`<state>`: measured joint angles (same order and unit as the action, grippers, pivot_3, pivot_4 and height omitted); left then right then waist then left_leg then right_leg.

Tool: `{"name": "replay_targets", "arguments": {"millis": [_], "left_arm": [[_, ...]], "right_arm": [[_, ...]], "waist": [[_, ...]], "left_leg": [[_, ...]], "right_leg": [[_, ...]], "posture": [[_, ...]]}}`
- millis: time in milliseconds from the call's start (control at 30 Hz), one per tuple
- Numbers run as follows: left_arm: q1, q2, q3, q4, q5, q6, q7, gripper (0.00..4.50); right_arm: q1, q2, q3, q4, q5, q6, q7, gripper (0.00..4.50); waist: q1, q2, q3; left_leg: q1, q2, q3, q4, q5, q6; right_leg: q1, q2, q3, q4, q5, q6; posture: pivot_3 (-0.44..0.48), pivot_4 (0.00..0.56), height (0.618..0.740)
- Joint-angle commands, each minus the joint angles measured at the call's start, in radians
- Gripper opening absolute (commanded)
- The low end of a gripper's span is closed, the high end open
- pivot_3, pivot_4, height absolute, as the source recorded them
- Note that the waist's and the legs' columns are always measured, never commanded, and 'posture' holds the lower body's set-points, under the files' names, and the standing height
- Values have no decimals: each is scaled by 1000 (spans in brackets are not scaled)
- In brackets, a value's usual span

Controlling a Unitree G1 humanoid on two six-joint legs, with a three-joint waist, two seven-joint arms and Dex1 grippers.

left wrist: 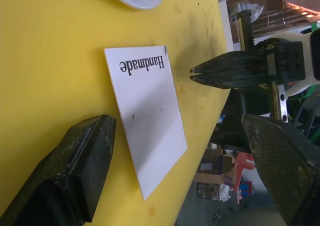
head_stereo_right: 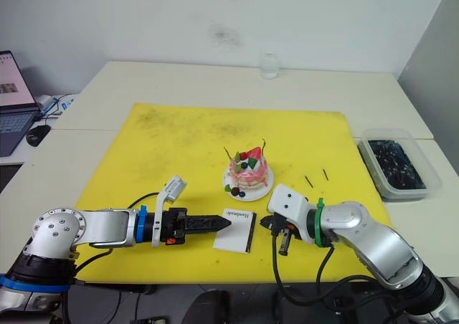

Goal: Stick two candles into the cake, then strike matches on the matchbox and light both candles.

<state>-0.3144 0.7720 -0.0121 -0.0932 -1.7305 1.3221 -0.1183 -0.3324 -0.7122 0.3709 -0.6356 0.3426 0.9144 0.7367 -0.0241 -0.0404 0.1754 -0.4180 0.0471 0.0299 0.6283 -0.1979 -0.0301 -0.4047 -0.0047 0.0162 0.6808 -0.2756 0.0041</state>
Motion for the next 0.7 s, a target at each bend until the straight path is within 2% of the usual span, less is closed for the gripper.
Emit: {"name": "replay_targets", "arguments": {"millis": [33, 433, 700], "left_arm": [[16, 0, 1, -17, -3, -2, 12, 4500], [52, -33, -26, -40, 20, -12, 34, 4500], [63, -49, -31, -51, 18, -15, 46, 4500]], "right_arm": [[-18, -11, 12, -8, -22, 7, -7, 18], [-64, 75, 105, 65, -72, -19, -5, 18], [-90, 133, 112, 78, -57, -16, 6, 18]], "waist": [[0, 0, 0], [-1, 0, 0], [-1, 0, 0]], "left_leg": [[0, 0, 0, 0, 0, 0], [0, 0, 0, 0, 0, 0], [0, 0, 0, 0, 0, 0]], "right_leg": [[0, 0, 0, 0, 0, 0], [0, 0, 0, 0, 0, 0], [0, 0, 0, 0, 0, 0]], "posture": [[0, 150, 740], [0, 150, 740], [0, 150, 740]]}}
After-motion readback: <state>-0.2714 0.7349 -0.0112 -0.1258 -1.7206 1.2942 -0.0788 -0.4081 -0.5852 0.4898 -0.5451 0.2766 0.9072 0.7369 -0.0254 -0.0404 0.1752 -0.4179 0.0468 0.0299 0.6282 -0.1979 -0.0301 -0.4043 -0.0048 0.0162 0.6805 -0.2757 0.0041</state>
